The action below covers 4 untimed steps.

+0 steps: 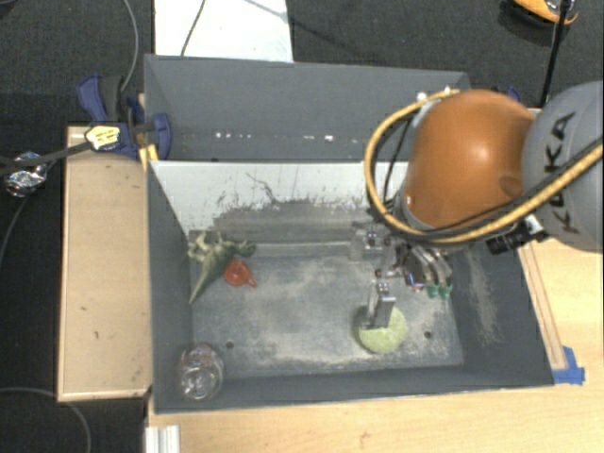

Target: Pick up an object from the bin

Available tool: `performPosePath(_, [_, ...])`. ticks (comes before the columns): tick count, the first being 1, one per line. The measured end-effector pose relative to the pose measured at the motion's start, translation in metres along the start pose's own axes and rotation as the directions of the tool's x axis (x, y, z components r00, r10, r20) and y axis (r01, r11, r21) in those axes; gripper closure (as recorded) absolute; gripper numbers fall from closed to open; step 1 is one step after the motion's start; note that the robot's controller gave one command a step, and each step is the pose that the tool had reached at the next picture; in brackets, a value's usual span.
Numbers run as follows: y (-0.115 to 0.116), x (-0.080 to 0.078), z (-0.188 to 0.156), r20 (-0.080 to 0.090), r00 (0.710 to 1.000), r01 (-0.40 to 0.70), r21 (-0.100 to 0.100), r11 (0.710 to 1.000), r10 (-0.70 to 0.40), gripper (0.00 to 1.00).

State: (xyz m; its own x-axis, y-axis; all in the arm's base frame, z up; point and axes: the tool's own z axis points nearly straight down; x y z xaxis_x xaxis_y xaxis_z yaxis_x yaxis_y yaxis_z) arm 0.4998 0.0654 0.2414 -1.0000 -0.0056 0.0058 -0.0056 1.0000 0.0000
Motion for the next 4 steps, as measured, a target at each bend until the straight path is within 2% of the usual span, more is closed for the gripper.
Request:
performPosePath(1, [0.0, -0.001, -0.004, 0.009, 1.0, -0.003, -0.001, 1.0, 0.003, 0.0])
performPosePath(2, [-0.032, 0.0, 0.064, 0.011, 0.997, 0.074, 0.0, 0.997, -0.074, 0.0])
performPosePath(3, [-0.075, 0.018, 0.082, 0.008, 0.997, 0.078, 0.0, 0.997, -0.078, 0.0])
performPosePath(4, [-0.089, 0.008, 0.107, 0.012, 1.0, -0.005, -0.001, 1.0, 0.005, 0.0])
